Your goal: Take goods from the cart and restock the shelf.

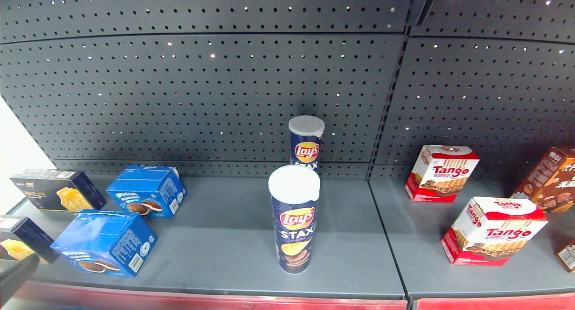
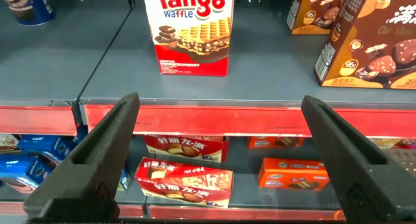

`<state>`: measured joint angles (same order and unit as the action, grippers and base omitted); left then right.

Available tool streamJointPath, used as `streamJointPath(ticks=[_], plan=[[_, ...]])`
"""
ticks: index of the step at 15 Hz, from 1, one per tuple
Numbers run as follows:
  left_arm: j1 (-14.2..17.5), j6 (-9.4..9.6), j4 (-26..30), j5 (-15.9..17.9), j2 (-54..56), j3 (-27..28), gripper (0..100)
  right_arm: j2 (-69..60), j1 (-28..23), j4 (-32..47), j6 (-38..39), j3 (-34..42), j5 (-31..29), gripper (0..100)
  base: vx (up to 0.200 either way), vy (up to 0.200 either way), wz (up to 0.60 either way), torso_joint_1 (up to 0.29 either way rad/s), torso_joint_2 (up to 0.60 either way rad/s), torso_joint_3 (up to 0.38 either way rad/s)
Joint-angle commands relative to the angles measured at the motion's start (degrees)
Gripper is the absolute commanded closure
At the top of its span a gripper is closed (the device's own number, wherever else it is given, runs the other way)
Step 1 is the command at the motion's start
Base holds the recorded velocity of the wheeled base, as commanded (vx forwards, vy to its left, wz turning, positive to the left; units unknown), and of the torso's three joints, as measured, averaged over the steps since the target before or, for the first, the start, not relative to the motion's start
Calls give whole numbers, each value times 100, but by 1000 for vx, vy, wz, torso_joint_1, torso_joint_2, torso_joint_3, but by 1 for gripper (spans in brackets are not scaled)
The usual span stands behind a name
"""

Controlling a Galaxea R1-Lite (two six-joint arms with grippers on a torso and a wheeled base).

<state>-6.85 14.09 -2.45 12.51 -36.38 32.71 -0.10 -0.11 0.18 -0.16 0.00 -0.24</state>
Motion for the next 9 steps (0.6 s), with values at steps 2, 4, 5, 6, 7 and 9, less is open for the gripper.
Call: streamJointPath(ticks=[2, 4, 5, 6, 7, 9], plan=[[-756, 94, -230, 322, -1996, 509, 0, 10, 2, -1, -2, 0, -2, 0, 0, 0, 0, 0, 0, 0], [-1064, -188, -274, 296, -2453, 350, 0, 10, 2, -1, -2, 0, -2, 0, 0, 0, 0, 0, 0, 0], [-1275, -451, -608, 279, -2919, 183, 0, 10, 2, -1, -2, 0, -2, 0, 0, 0, 0, 0, 0, 0], [-1310, -495, -739, 270, -3033, 122, 0, 10, 2, -1, -2, 0, -2, 0, 0, 0, 0, 0, 0, 0], [-1398, -601, -1346, 270, -3543, -28, 0, 10, 2, -1, -2, 0, -2, 0, 0, 0, 0, 0, 0, 0], [-1398, -557, -2066, 261, -4272, -89, 0, 10, 2, -1, -2, 0, -2, 0, 0, 0, 0, 0, 0, 0]])
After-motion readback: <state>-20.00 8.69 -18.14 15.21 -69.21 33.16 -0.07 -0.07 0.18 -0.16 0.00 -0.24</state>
